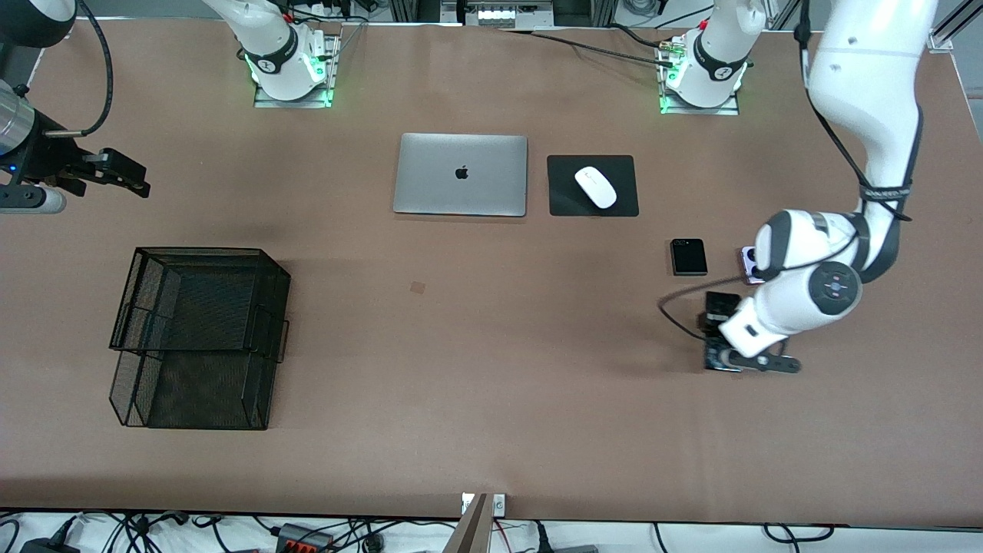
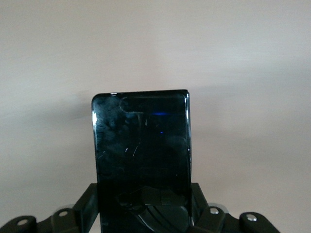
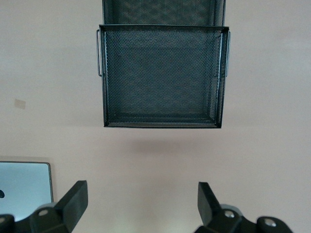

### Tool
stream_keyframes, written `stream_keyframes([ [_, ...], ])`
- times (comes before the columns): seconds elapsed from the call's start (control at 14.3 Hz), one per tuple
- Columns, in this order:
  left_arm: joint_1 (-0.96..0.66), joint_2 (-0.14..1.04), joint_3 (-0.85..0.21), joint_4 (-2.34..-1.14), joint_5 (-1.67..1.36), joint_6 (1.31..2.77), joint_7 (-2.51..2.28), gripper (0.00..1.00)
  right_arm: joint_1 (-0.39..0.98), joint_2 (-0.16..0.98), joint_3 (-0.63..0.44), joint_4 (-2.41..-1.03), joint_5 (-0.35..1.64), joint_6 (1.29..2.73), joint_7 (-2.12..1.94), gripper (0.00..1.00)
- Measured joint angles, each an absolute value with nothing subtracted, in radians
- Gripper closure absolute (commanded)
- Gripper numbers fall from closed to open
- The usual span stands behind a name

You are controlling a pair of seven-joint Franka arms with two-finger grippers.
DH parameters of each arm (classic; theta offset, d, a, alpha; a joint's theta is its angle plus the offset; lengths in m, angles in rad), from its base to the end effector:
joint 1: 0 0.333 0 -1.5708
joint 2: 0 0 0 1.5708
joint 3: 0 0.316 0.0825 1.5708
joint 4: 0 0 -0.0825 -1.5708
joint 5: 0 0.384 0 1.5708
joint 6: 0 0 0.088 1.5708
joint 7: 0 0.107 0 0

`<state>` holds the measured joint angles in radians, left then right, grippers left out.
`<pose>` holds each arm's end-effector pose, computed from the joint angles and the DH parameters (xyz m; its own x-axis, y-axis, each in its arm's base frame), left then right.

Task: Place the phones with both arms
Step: 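Lift the tall phone and carry it toward the table middle, then set the tall phone down with the left gripper while the right gripper approaches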

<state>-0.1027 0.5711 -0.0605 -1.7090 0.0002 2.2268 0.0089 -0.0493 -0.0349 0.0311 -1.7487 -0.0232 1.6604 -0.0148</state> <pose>0.6593 -0.1046 0.2558 0.9852 -0.1634 -0.0521 -0.1618 -0.9863 0.0330 0.5453 -0.0120 0.5671 0.9986 -0.0014 -0.0538 -0.0001 -0.9997 0.0232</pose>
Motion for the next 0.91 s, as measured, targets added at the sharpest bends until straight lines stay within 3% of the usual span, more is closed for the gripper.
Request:
stream_keyframes([
  [0.21, -0.211, 0.586, -0.138, -1.672, 0.000, 2.216, -0.134, 0.72, -0.049, -0.031, 0.031, -1.749, -0.023, 1.662, -0.015, 0.00],
  [0.49, -0.408, 0.685, -0.151, -1.557, 0.000, 2.237, -0.396, 0.73, -0.049, -0.024, 0.031, -1.750, -0.023, 1.675, -0.015, 0.00],
  [0.91, -0.609, 0.852, -0.150, -1.481, 0.000, 2.531, -0.673, 0.73, -0.049, 0.050, 0.031, -1.754, -0.023, 1.725, -0.015, 0.00],
])
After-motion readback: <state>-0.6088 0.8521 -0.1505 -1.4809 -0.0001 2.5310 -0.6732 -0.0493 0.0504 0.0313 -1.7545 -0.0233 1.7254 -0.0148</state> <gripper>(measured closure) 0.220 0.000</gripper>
